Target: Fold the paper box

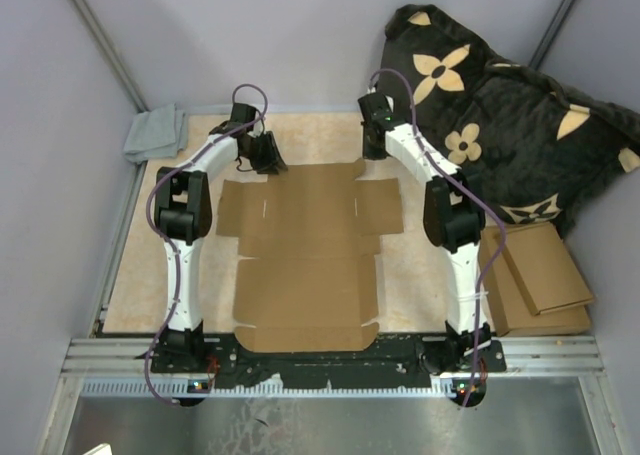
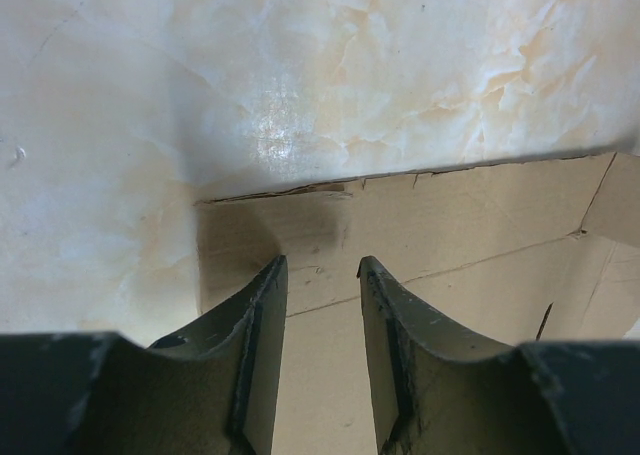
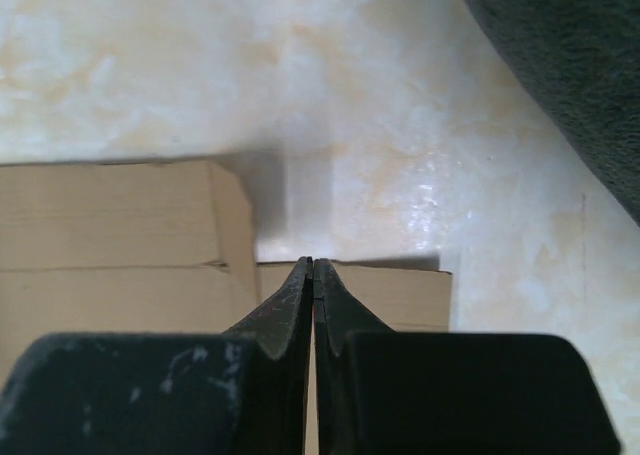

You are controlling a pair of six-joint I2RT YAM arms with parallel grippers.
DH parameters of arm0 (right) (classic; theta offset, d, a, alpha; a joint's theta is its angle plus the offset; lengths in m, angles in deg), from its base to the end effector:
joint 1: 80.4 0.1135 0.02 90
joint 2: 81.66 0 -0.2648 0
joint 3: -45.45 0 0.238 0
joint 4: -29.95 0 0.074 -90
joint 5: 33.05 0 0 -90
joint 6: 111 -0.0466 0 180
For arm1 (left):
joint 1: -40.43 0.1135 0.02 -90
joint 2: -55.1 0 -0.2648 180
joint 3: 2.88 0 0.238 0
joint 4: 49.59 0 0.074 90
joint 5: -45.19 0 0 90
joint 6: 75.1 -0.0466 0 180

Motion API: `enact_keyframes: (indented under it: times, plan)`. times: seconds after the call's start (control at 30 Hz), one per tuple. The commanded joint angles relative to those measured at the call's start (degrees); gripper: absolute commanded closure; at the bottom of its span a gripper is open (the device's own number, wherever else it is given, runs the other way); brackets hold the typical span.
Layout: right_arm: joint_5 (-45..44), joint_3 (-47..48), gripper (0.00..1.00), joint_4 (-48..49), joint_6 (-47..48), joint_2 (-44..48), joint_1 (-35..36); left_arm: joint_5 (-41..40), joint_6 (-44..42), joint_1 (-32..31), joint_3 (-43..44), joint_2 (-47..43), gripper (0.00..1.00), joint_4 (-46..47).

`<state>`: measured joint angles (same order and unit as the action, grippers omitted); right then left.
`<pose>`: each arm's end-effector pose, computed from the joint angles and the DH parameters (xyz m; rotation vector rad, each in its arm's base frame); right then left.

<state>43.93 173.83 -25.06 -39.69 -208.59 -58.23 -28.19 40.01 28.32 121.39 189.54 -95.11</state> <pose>0.4558 0.1744 0.2351 0.0177 2.4716 0.0197 0.4925 -0.1193 0.1625 -0.1777 2.5943 -0.6155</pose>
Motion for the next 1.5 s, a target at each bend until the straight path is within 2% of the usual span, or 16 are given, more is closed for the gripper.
enact_keyframes:
  times: [0.0, 0.1, 0.27, 0.53, 0.8, 1.13, 1.27, 1.37, 1.47]
  plan:
    - [-3.68, 2.71, 1.00, -1.25, -0.92, -1.99, -0.46, -0.58, -0.01, 0.25, -1.47, 3.03, 0.58, -2.23]
    - [-1.94, 2.68, 1.00, -0.21, -0.48, -2.88, -0.46, -0.59, 0.00, 0.25, -1.56, 3.11, 0.58, -2.28]
    - [5.96, 3.26, 1.00, 3.16, 2.19, -4.22, 0.26, -0.31, 0.00, 0.27, -1.63, 3.33, 0.58, -2.16]
    - [5.78, 4.92, 0.98, 5.47, 3.43, -4.32, 3.31, -0.19, -0.17, 0.32, -2.01, 3.04, 0.58, -2.43]
    - [12.75, 9.71, 0.93, 3.20, 2.53, -11.80, 3.40, 0.74, -0.29, 0.34, -3.03, 2.50, 0.58, -2.65]
    - [13.33, 13.12, 0.92, 1.21, 1.32, -18.48, 3.27, 2.82, 0.80, 0.34, -4.56, 1.76, 0.58, -2.40]
    - [13.59, 18.06, 0.92, -0.59, 1.34, -20.71, 2.63, 3.61, 1.69, 0.43, -3.33, 2.16, 0.58, -2.21]
    - [13.72, 20.22, 0.89, -0.94, 1.60, -20.56, 1.91, 3.10, 1.12, 0.65, -0.04, 3.26, 0.54, -4.09]
    - [14.18, 19.16, 0.80, -0.27, 1.69, -17.29, 0.71, 2.78, 0.43, 1.47, 1.36, 1.61, 0.44, -4.92]
